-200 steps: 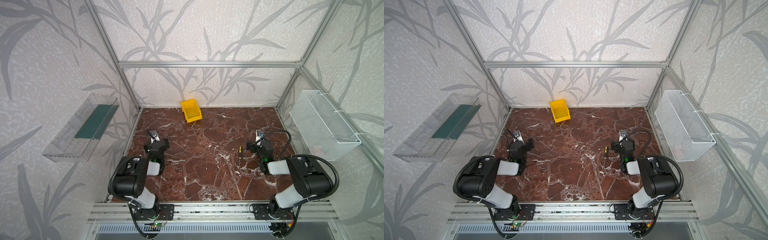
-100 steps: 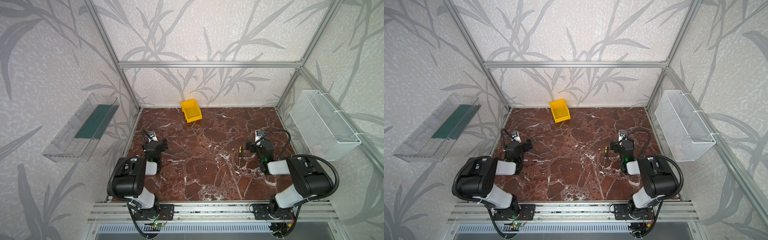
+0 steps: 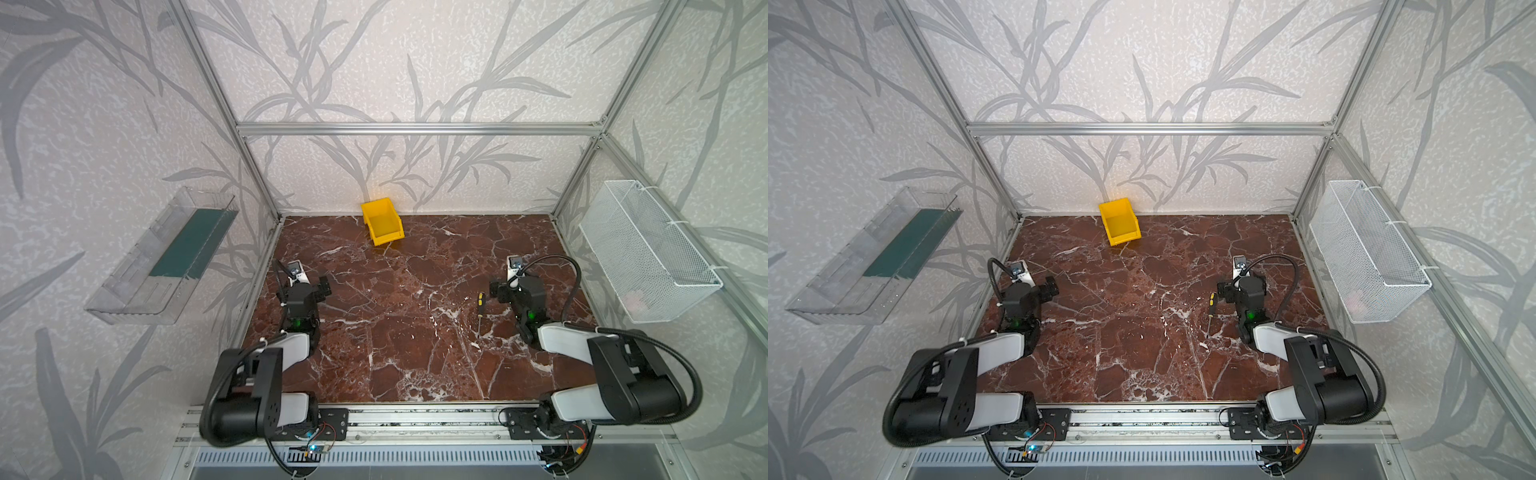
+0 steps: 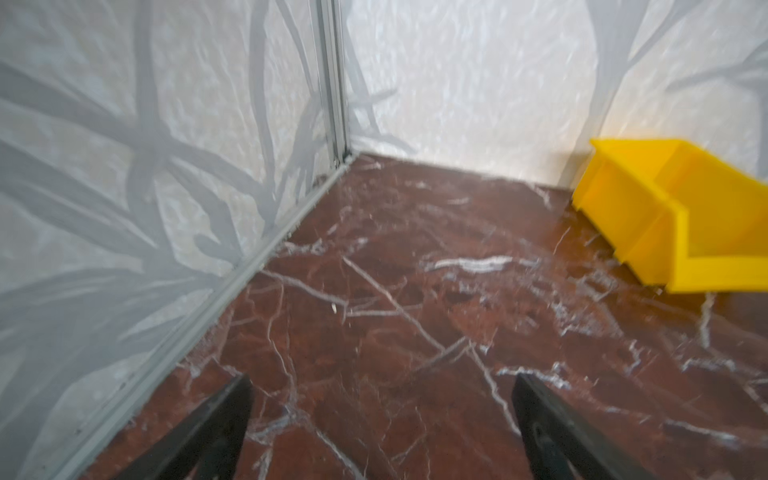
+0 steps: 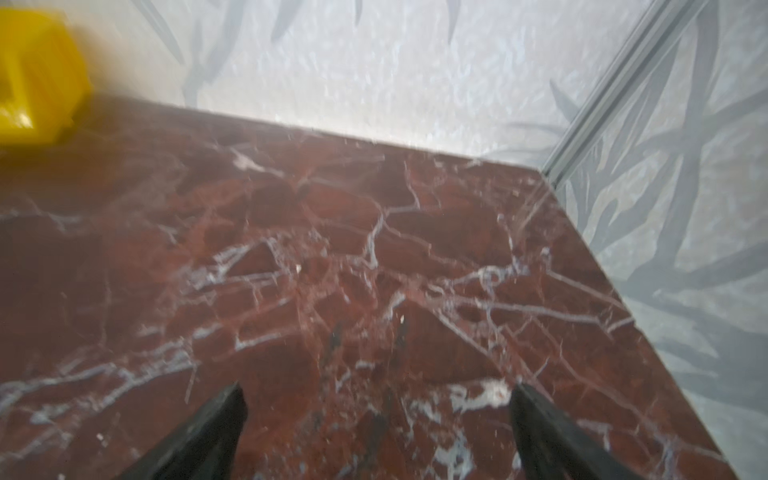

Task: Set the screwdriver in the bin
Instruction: 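Reach the left gripper to the yellow bin while the right gripper nears the screwdriver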

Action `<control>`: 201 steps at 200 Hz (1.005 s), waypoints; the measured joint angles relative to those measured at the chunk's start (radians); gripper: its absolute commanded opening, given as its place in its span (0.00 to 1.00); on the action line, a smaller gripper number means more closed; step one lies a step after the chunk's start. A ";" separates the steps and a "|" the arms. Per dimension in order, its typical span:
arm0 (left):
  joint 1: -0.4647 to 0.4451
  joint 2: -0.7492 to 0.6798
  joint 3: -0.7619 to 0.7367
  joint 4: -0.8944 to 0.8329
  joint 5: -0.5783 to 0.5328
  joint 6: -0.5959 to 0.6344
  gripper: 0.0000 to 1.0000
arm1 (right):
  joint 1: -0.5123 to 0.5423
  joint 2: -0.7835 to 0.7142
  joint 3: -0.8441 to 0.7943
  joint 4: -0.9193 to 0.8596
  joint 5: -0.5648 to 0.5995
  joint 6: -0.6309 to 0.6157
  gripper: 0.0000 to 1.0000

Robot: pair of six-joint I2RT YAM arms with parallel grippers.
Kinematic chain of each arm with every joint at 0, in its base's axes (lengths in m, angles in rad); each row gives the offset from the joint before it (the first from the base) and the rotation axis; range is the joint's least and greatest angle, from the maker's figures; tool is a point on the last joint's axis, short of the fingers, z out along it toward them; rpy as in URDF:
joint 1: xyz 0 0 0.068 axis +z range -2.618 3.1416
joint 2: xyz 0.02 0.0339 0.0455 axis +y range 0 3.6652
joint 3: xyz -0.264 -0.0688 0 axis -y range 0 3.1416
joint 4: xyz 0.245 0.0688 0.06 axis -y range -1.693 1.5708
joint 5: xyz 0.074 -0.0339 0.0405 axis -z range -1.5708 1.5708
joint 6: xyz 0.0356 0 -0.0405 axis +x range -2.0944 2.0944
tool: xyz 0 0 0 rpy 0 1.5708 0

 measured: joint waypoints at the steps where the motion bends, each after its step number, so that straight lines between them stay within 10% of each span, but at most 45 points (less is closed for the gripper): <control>1: 0.000 -0.013 0.004 -0.015 0.001 -0.003 0.99 | 0.002 -0.008 0.006 -0.020 0.000 0.001 0.99; 69: -0.104 -0.263 0.345 -0.573 -0.017 -0.007 0.99 | -0.029 -0.182 0.209 -0.302 -0.274 0.335 0.99; 102: -0.170 -0.101 0.475 -0.733 0.068 0.038 0.99 | 0.014 -0.099 0.317 -0.483 -0.386 0.386 0.99; 201: -0.261 0.626 1.074 -0.873 0.084 -0.126 0.95 | 0.256 -0.145 0.299 -0.841 -0.146 0.321 0.99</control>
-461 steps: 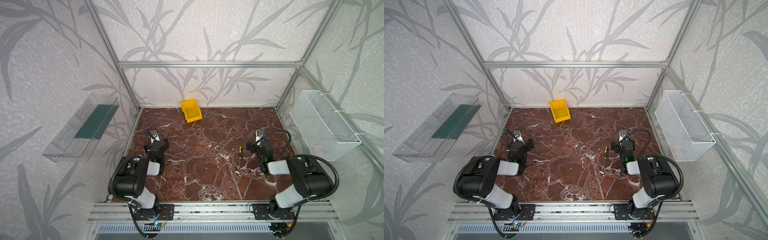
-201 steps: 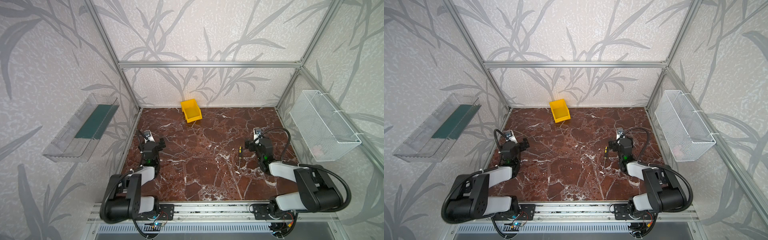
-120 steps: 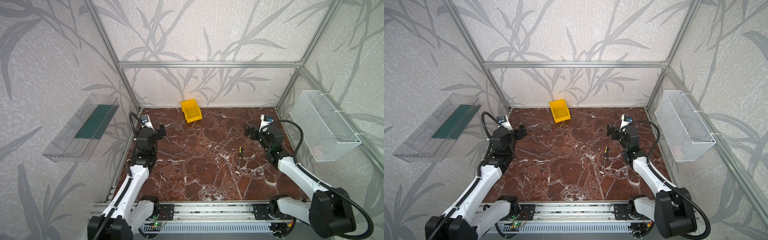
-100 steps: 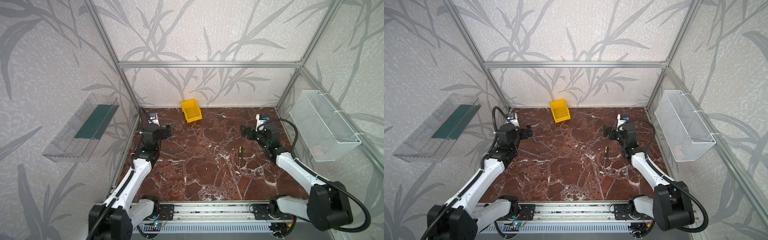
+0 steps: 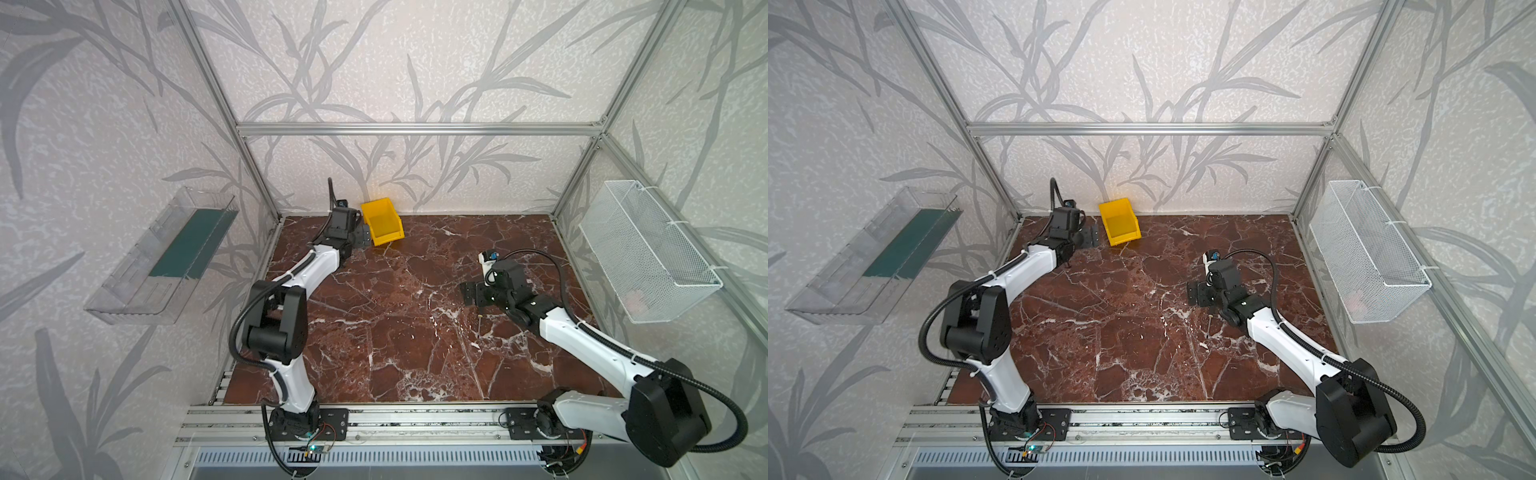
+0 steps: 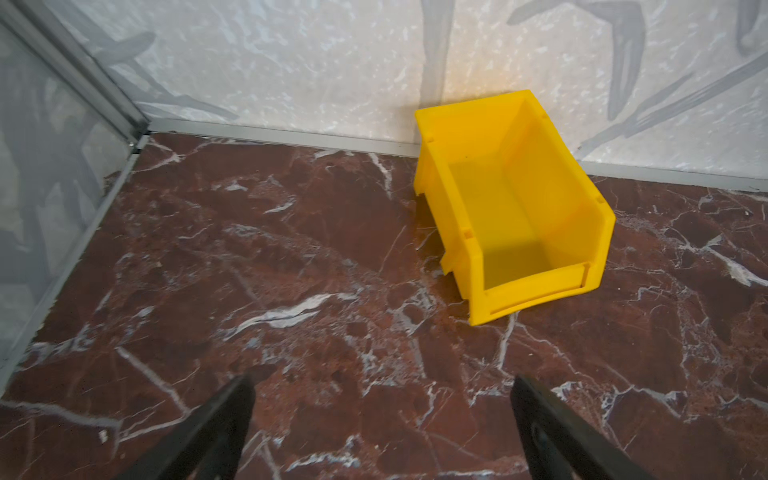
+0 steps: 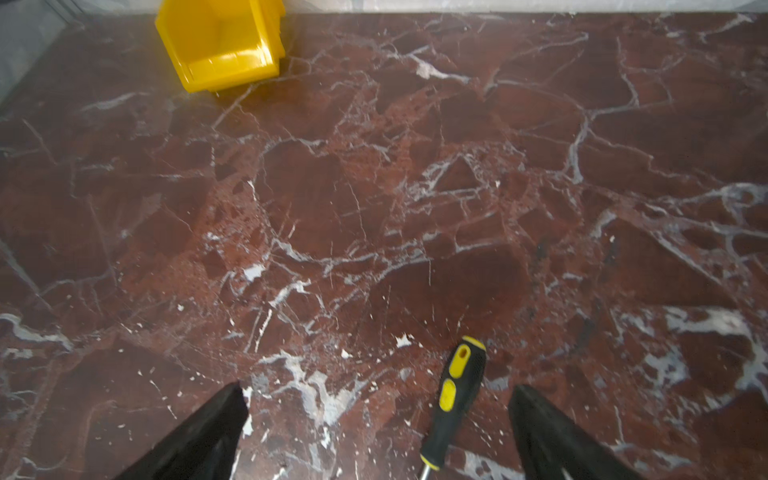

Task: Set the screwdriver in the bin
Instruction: 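Reach the left gripper to the yellow bin while the right gripper nears the screwdriver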

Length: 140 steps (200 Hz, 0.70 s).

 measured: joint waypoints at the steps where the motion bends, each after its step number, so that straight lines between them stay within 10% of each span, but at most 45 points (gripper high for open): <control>1: -0.002 0.004 0.004 0.000 -0.001 -0.002 0.95 | 0.000 -0.002 -0.002 -0.003 0.003 0.000 0.99; 75: -0.053 0.402 0.483 -0.218 -0.103 -0.233 0.78 | 0.000 -0.036 -0.017 -0.133 0.061 0.034 0.99; 140: -0.046 0.473 0.534 -0.277 -0.108 -0.307 0.41 | -0.003 -0.033 -0.047 -0.147 0.035 0.104 0.99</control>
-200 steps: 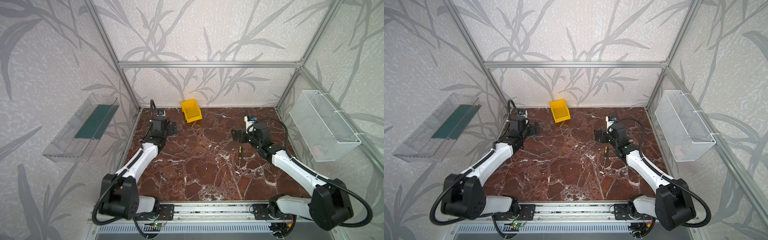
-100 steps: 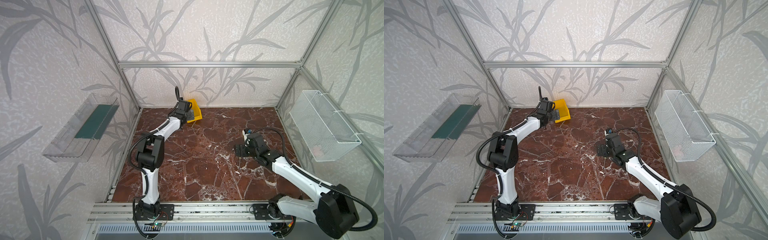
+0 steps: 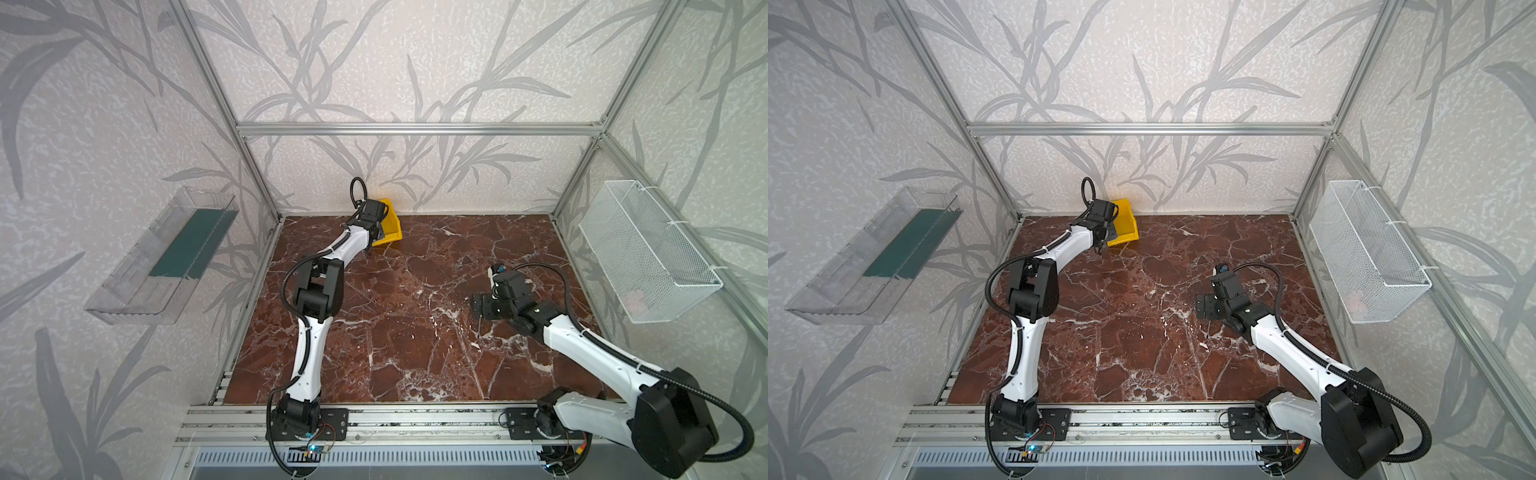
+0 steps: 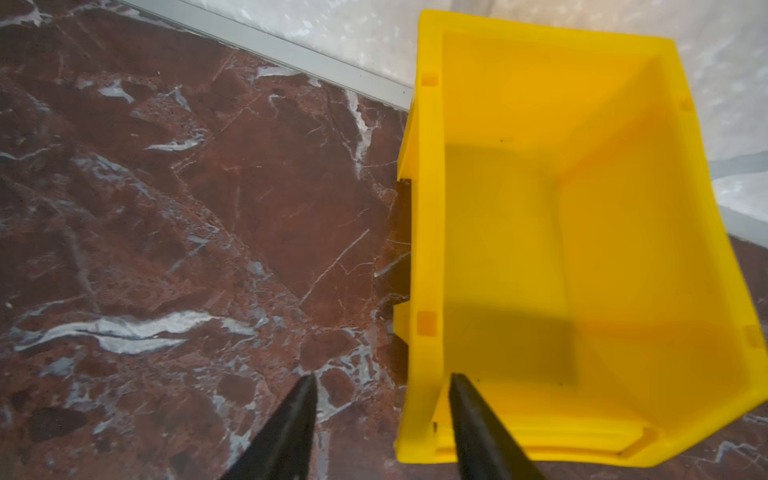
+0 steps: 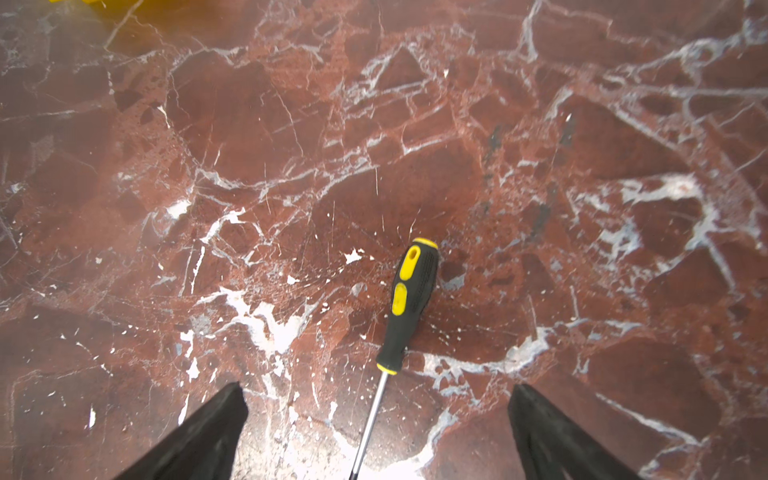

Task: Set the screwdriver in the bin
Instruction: 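Reach the left gripper to the yellow bin while the right gripper nears the screwdriver, then grip the bin wall with the left gripper while the right grasps the screwdriver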

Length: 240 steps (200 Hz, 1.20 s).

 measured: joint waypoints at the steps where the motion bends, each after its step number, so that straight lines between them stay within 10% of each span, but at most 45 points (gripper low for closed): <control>1: 0.000 0.000 0.000 0.001 0.001 0.001 0.41 | 0.000 0.000 0.000 -0.001 -0.002 0.001 0.99; 95: 0.004 -0.028 -0.085 0.080 0.073 0.041 0.01 | -0.084 0.134 0.018 -0.035 -0.101 0.084 0.97; 174: -0.024 -0.312 -0.444 0.084 0.146 0.032 0.00 | -0.085 0.384 0.206 -0.133 -0.137 0.090 0.87; 240: -0.221 -0.623 -0.808 0.116 0.166 -0.023 0.04 | -0.087 0.476 0.231 -0.167 -0.129 0.097 0.77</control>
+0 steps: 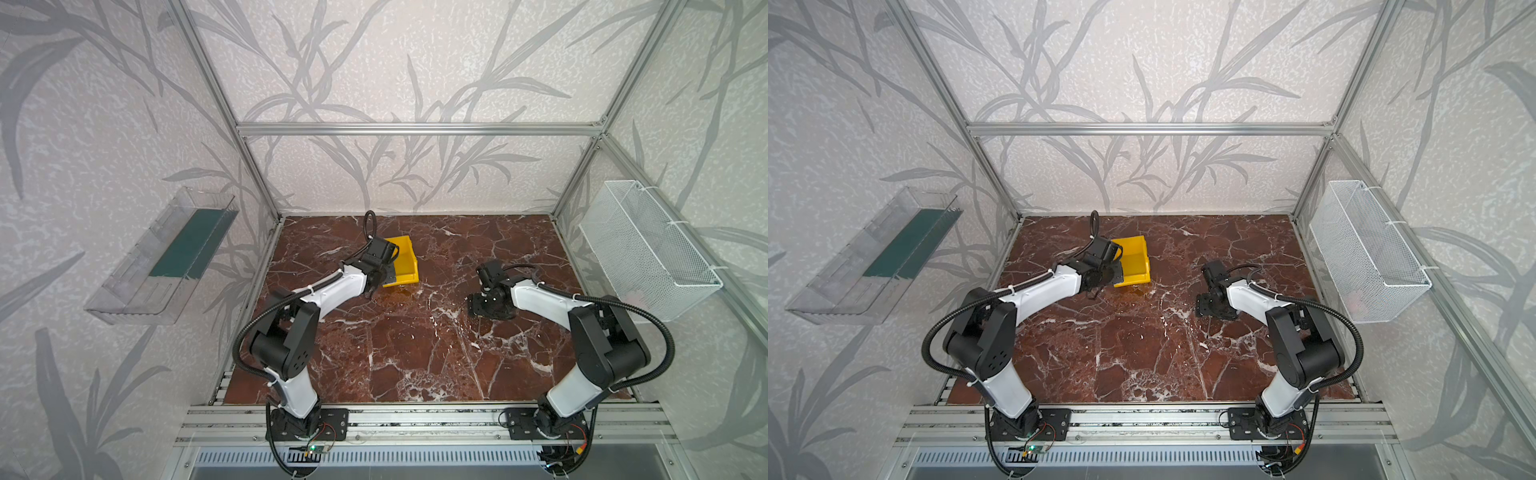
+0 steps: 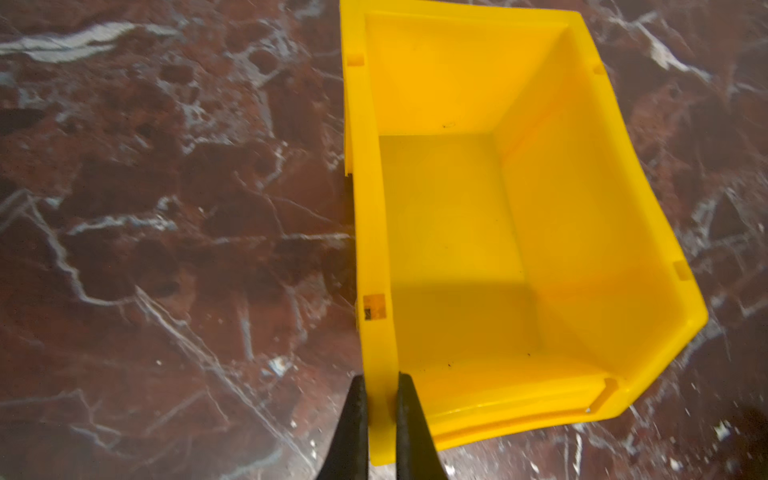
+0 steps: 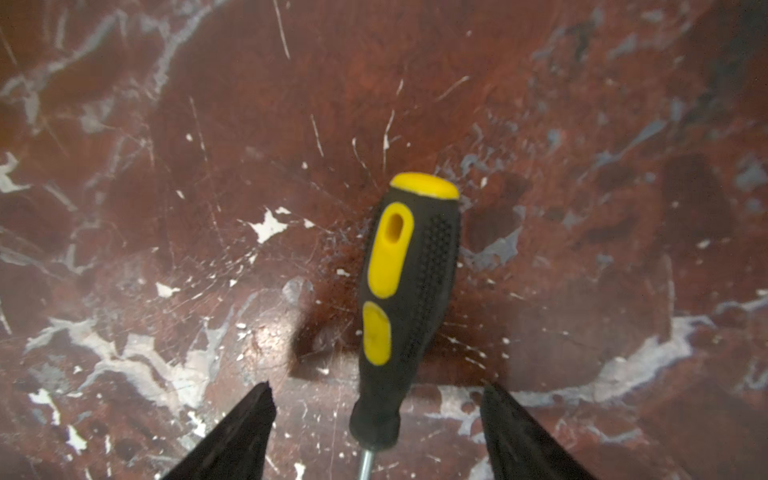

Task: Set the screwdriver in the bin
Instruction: 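Grip the bin wall with the left gripper while the right grasps the screwdriver, then drag the bin closer with the left gripper while the right carries the screwdriver over it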

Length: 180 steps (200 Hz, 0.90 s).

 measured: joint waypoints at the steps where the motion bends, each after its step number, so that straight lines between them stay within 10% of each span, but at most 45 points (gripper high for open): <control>1: -0.004 -0.003 -0.004 0.000 0.000 -0.001 0.04 | 0.000 0.002 0.001 0.000 0.001 0.000 0.76; 116: -0.215 -0.043 -0.103 0.068 -0.019 -0.046 0.26 | -0.001 0.095 0.087 0.006 0.059 -0.034 0.13; 154: -0.221 -0.053 -0.092 0.053 -0.052 -0.010 0.88 | -0.001 0.071 0.087 -0.001 0.059 -0.080 0.08; 180: -0.220 -0.095 -0.055 0.023 -0.101 0.036 0.99 | 0.017 0.001 0.141 -0.037 0.055 -0.159 0.08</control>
